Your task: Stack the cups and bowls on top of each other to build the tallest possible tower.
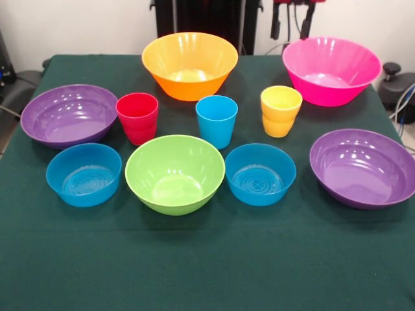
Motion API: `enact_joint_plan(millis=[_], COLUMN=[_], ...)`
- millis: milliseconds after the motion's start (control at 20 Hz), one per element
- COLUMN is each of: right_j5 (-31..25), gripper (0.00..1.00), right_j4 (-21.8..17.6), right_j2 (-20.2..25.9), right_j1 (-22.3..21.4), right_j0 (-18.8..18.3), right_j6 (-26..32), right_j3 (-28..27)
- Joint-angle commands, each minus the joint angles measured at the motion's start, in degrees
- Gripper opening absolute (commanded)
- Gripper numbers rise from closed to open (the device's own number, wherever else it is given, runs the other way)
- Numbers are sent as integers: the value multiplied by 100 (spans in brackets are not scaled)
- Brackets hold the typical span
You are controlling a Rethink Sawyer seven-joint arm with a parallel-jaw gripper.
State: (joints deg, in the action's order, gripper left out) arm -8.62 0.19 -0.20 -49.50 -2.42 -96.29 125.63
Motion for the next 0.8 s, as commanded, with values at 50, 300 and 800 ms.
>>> enact_joint_plan(millis=[50, 300, 800], right_j5=[694, 1010, 1235], gripper=[100, 100, 100], right_j4=[-334, -346, -540], right_j2=[95, 116, 202], right_j1=[937, 1329, 1814], right_j0=[-25, -87, -462], right_j6=[-906, -884, -726], right_j3=[200, 94, -100])
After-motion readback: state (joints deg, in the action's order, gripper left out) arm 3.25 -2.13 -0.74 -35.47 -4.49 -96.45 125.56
